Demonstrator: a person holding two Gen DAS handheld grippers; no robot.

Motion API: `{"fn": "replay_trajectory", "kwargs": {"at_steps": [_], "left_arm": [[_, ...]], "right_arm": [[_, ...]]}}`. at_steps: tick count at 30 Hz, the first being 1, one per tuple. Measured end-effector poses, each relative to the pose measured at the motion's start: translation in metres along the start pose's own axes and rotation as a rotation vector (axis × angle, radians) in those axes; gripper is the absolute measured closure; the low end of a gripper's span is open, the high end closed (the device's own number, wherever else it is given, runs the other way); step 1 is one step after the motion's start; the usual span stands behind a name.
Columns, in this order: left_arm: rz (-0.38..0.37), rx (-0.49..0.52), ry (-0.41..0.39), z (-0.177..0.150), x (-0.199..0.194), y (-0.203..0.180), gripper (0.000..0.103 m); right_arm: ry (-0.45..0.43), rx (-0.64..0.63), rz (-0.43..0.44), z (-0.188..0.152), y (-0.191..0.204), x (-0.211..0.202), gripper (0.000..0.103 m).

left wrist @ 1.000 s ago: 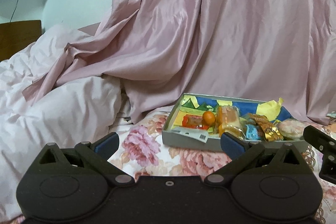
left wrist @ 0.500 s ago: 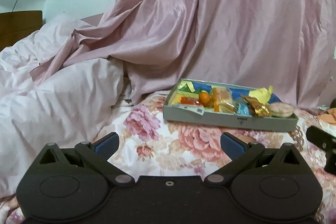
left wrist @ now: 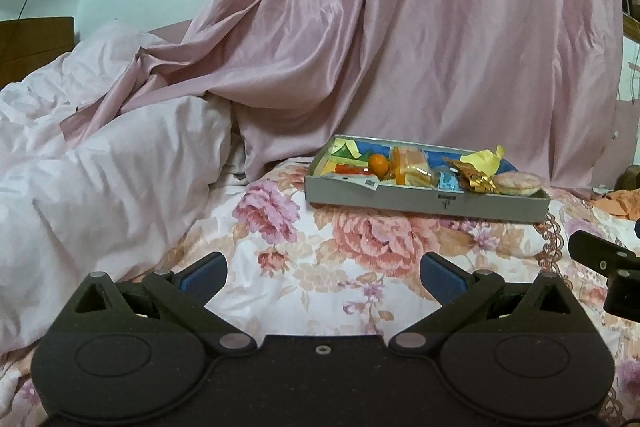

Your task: Organize snacks

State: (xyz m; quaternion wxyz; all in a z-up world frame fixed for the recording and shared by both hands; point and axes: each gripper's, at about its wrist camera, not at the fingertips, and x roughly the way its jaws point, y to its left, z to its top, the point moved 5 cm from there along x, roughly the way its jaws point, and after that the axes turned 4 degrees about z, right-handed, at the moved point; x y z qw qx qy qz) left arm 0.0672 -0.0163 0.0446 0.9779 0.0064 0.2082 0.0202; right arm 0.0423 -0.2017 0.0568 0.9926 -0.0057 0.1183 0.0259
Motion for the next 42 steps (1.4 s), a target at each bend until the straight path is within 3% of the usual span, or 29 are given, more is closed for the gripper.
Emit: {"fn": "replay_trajectory", "kwargs": {"at_steps": [17,42], "left_arm": [[-0.002,-0.005,0.053,-0.019,0.004,0.007,0.001],[-0.002,-0.014,0.061,-0.020,0.008,0.009,0.001]], "right_arm": [[0.068,0.001,0.014,-0.015,0.006,0.005,0.000],[0.089,-0.013,0.032,-0.020,0.011,0.007,0.000]]}}
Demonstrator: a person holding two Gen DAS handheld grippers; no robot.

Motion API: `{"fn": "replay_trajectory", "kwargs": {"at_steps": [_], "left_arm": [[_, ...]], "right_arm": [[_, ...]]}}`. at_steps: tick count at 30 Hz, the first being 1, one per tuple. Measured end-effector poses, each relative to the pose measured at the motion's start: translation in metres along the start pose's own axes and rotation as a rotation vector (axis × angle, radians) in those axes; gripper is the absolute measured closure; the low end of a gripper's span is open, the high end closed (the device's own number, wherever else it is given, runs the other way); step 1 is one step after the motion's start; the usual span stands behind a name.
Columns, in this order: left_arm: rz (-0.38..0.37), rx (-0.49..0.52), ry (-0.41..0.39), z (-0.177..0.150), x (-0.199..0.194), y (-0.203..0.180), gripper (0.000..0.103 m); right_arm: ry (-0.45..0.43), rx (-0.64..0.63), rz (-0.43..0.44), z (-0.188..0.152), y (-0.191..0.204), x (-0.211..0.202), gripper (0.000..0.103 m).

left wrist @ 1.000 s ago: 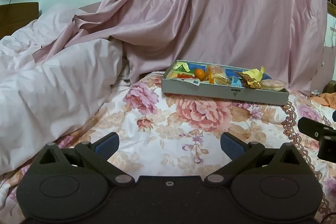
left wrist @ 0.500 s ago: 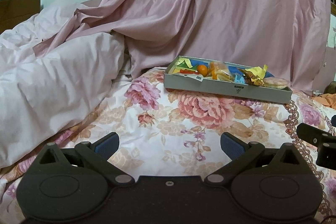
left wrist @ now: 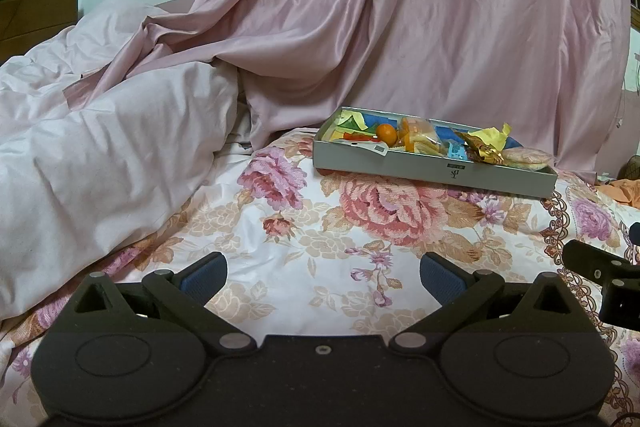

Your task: Organize snacks

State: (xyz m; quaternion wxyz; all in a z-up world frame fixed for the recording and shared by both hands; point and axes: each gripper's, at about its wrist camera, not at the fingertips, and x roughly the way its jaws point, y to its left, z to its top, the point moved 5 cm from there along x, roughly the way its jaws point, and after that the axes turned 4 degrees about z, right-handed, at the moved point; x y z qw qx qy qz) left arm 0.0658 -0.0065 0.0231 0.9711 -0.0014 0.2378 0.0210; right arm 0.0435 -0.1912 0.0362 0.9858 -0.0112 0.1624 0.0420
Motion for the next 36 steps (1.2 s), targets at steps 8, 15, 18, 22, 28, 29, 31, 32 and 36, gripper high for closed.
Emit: {"fn": "replay_trajectory", "kwargs": {"at_steps": [8,15,18,22,28,29,31,32,36], "left_arm": [[0.000,0.000,0.001,-0.0002,0.0000,0.0001,0.001],[0.001,0.000,0.001,-0.0001,-0.0001,-0.0002,0.001],[0.000,0.000,0.001,-0.0001,-0.0002,-0.0003,0.001],[0.000,0.000,0.001,-0.0001,0.0001,-0.0001,0.001],[-0.001,0.000,0.003,-0.0002,0.0000,-0.0003,0.001],[-0.002,0.000,0.004,-0.0003,-0.0002,-0.0006,0.001],[-0.006,0.001,0.010,-0.0019,0.0001,-0.0010,0.001],[-0.007,0.002,0.016,-0.0025,0.0004,-0.0012,0.001],[-0.016,0.004,0.060,-0.0073,0.0046,-0.0046,0.001]], "right_arm": [[0.007,0.000,0.005,-0.0008,0.0005,0.0005,0.000],[0.014,-0.001,0.009,-0.0010,0.0006,0.0012,0.000],[0.016,-0.001,0.011,-0.0014,0.0009,0.0014,0.000],[0.020,-0.003,0.014,-0.0021,0.0015,0.0021,0.000],[0.025,-0.005,0.017,-0.0024,0.0015,0.0025,0.000],[0.025,-0.005,0.017,-0.0026,0.0016,0.0024,0.000],[0.026,-0.005,0.017,-0.0022,0.0016,0.0029,0.000],[0.026,-0.005,0.017,-0.0022,0.0018,0.0028,0.000],[0.028,-0.006,0.019,-0.0032,0.0029,0.0026,0.000]]}}
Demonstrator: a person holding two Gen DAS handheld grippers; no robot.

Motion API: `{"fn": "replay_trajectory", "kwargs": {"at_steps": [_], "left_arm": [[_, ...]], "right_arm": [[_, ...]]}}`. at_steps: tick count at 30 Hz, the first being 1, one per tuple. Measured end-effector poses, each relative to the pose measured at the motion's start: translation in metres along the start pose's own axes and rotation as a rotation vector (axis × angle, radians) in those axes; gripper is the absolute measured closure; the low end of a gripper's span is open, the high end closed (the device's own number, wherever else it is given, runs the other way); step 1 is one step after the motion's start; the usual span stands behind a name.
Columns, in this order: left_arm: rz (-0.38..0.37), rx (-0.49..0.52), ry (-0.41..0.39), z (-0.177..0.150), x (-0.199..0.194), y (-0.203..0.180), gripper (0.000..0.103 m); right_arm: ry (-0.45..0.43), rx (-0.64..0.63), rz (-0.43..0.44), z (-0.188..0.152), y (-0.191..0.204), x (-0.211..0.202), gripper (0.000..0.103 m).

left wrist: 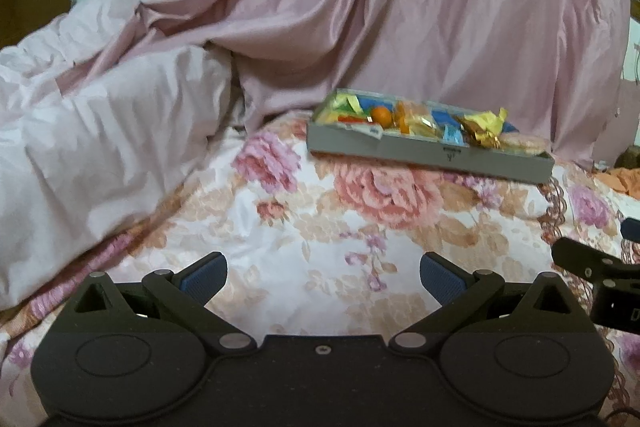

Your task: Organize snacks

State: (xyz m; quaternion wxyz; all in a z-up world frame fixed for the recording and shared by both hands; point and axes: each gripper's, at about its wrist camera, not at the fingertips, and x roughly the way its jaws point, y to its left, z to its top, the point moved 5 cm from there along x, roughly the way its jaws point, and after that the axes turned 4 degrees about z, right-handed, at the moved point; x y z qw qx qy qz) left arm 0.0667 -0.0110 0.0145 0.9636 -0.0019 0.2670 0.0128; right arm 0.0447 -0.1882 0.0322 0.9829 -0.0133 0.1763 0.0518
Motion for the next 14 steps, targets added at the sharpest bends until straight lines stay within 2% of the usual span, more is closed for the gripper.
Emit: {"fn": "replay_trajectory", "kwargs": {"at_steps": [14], "left_arm": [[-0.001,0.026,0.005,-0.0022,0.0001,-0.0046,0.001]], "right_arm": [[0.012,-0.004,0.009,-0.0010,0.0005,0.0015,0.000]]}}
